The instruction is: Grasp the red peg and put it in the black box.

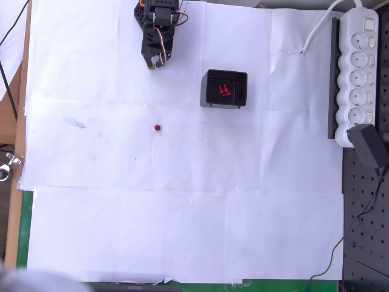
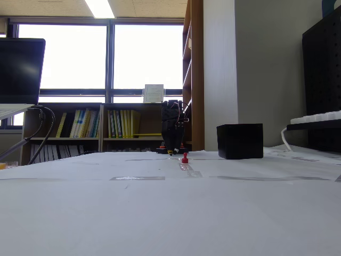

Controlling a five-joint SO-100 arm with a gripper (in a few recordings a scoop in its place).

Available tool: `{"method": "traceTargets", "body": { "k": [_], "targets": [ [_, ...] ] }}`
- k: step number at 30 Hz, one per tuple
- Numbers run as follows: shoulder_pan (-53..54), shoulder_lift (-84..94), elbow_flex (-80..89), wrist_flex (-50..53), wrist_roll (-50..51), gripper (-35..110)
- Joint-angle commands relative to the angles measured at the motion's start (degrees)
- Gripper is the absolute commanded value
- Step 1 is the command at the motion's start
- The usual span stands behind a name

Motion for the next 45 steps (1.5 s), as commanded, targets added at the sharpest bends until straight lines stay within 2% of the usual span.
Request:
{"method": "traceTargets", "body": {
  "k": [1, 9, 15, 25, 28, 30, 37, 41, 45],
  "targets": [
    [0.6, -5.0, -4.6, 5.4, 0.2, 1],
    [1.0, -5.1, -4.6, 4.3, 0.9, 1],
    [-9.6, -5.2, -4.6, 4.1, 0.9, 1],
    [-5.1, -5.2, -4.6, 4.3, 0.9, 1],
    [-5.4, -5.0, -4.6, 5.2, -6.5, 0],
    [-5.0, -4.9, -4.6, 0.3, -8.2, 0],
    [-4.0, 4.7, -1.5, -26.5, -7.2, 0],
    [-3.9, 16.2, 5.1, -34.1, -7.2, 0],
    [-3.8, 26.5, 4.1, -54.6, -7.1, 0]
  ]
}}
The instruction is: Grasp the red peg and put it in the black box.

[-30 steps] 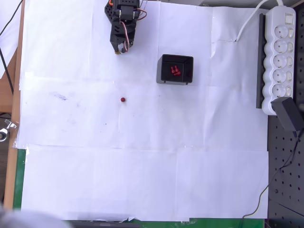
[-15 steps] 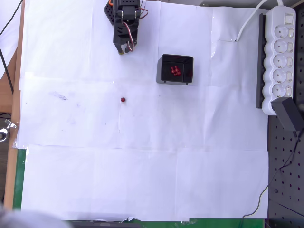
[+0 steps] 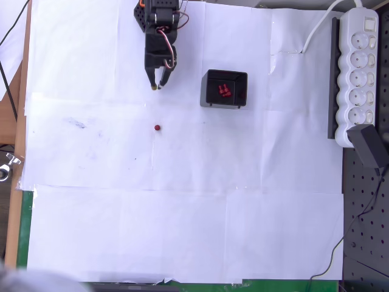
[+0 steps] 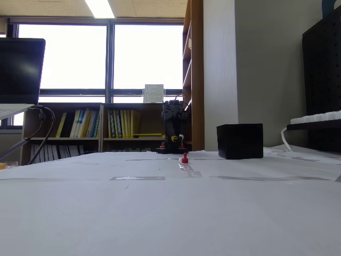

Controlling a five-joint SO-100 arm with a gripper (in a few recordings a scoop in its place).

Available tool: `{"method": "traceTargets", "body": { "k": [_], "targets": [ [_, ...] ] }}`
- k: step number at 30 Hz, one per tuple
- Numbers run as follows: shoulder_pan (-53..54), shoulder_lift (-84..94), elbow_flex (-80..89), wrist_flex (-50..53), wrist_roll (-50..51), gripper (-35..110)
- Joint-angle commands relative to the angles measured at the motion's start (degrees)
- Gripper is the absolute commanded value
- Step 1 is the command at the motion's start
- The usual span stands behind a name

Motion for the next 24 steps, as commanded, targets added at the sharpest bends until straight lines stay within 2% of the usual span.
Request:
{"method": "traceTargets", "body": {
  "k": [1, 2, 3, 4, 9, 13, 18, 24],
  "targets": [
    [-0.1, 9.6, -1.4, -25.7, -0.5, 0],
    [0.4, 11.4, -5.6, -39.5, 1.5, 0],
    [1.6, 13.7, -6.9, -47.5, 3.4, 0],
    [1.6, 16.0, -6.9, -51.3, 5.4, 0],
    [0.2, 25.0, -6.9, -59.9, 4.3, 0],
    [1.1, 37.7, -6.7, -74.9, 3.9, 0],
    [3.8, 46.4, -6.7, -80.9, 0.2, 1],
    [3.8, 59.3, -6.9, -94.1, 0.4, 1]
  ]
}}
